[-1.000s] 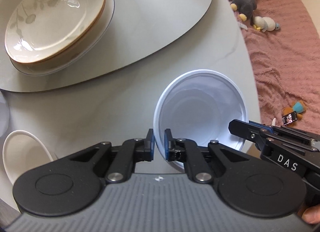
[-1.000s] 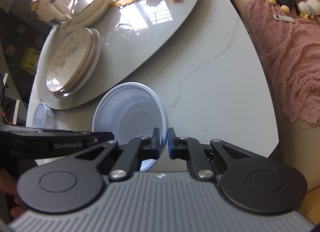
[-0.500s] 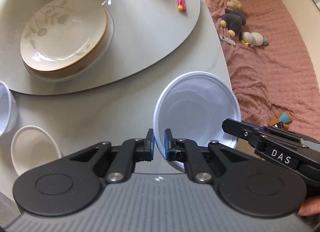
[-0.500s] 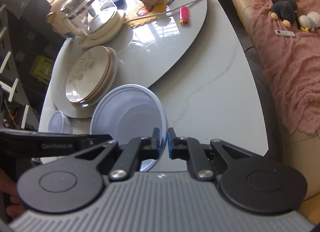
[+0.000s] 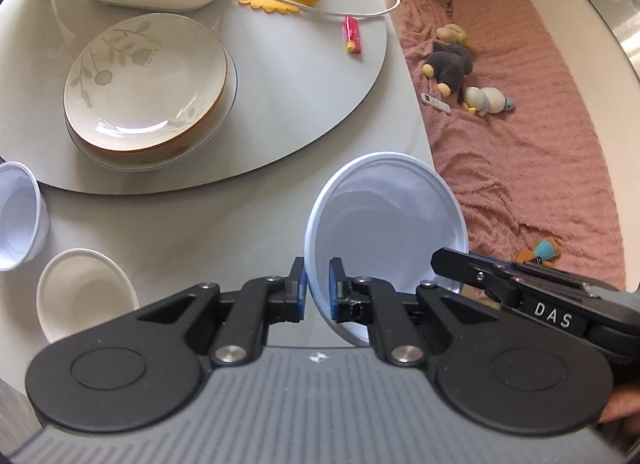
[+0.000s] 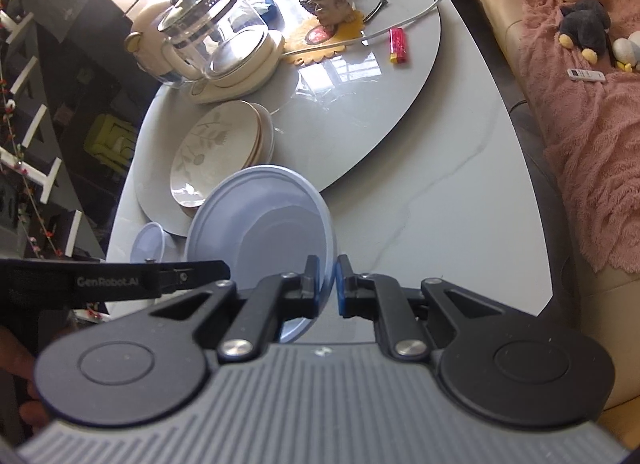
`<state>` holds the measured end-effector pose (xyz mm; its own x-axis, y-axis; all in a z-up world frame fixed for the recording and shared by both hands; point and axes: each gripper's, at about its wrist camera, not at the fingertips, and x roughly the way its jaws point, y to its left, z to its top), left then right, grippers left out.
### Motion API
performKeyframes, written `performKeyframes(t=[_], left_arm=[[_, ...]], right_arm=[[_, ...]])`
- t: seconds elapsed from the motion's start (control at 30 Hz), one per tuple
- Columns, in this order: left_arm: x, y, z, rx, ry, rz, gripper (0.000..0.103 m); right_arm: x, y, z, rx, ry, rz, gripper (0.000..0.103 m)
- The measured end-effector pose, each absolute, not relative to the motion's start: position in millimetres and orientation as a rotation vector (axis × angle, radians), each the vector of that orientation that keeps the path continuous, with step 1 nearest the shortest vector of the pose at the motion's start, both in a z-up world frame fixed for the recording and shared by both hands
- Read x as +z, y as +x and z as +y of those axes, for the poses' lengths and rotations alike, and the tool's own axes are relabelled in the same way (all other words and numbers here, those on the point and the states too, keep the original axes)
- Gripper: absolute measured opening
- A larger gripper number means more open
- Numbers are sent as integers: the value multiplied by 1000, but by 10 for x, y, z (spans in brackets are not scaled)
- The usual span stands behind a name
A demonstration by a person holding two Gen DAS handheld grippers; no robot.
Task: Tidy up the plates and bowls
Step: 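Lift the plastic bowl with both grippers and carry it toward the white bowl, then lower the plastic bowl into the white bowl and open both grippers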
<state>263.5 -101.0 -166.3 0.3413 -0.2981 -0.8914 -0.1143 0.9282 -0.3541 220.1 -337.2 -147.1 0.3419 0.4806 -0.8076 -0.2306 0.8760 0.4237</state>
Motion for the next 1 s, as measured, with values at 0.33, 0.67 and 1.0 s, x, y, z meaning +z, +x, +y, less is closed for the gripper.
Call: performKeyframes(t=[0.33,0.67,1.0], left_arm=[[-1542,2401,-605,-114,-410,1177,12],[-1497,2082,107,-48,-466,1107,12],[-1650,1834,797,-14,-547,1106,12]], right_arm=[[-1359,2046,-2979,468,220,1120,11],[-1338,1887,-2340,525,176,1121,11],[-1439,1849,-1726,546,151,1159,11]])
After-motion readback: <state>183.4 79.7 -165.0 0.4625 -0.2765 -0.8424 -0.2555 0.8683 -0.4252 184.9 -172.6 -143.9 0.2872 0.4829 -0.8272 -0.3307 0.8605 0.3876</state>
